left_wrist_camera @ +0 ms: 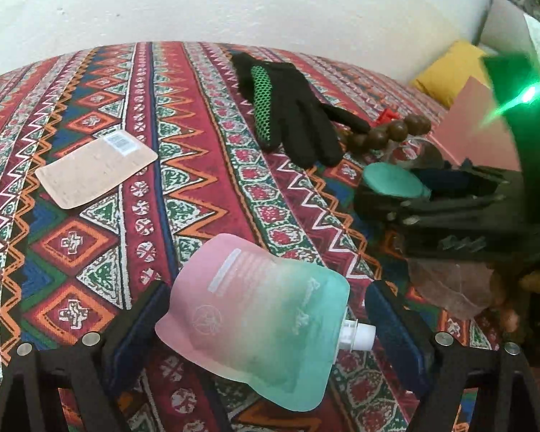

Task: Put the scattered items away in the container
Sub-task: 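Grasp the pink-green pouch with the left gripper while the right grasps the teal lid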

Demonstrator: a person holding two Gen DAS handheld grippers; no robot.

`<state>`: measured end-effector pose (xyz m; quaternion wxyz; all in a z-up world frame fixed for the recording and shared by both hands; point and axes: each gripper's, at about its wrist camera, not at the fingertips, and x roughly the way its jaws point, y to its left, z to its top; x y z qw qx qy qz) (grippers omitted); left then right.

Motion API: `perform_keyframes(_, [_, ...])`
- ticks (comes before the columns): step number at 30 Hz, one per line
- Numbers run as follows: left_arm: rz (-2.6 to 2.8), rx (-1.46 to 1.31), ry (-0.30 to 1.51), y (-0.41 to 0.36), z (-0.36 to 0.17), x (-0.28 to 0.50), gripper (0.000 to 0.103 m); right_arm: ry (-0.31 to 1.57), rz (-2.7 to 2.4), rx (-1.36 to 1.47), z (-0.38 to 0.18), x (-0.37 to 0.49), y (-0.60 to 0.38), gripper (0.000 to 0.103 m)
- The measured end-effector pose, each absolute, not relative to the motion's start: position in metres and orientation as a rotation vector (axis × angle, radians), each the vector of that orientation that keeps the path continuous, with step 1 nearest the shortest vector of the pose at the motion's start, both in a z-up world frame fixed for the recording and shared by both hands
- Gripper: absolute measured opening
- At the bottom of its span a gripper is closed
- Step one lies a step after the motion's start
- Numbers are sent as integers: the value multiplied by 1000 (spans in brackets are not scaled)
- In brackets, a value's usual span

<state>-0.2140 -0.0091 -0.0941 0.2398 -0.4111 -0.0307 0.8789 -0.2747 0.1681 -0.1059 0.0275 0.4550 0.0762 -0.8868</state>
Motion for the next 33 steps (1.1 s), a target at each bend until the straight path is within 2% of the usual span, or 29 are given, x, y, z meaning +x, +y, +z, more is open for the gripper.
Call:
perform_keyframes(9, [2452,-1074,-153,-23,-78,-194,91,50,-2685,1332,-75,-236,159,59])
perform_keyframes(22, [2532,-934,-285,-57,-25,-123,91,-48,-2664,1056,-3,-139,125,59])
perform_keyframes(33, [2569,-843,-256,-60,19,-80,91,-136,-2747,880,51,-98,151,59])
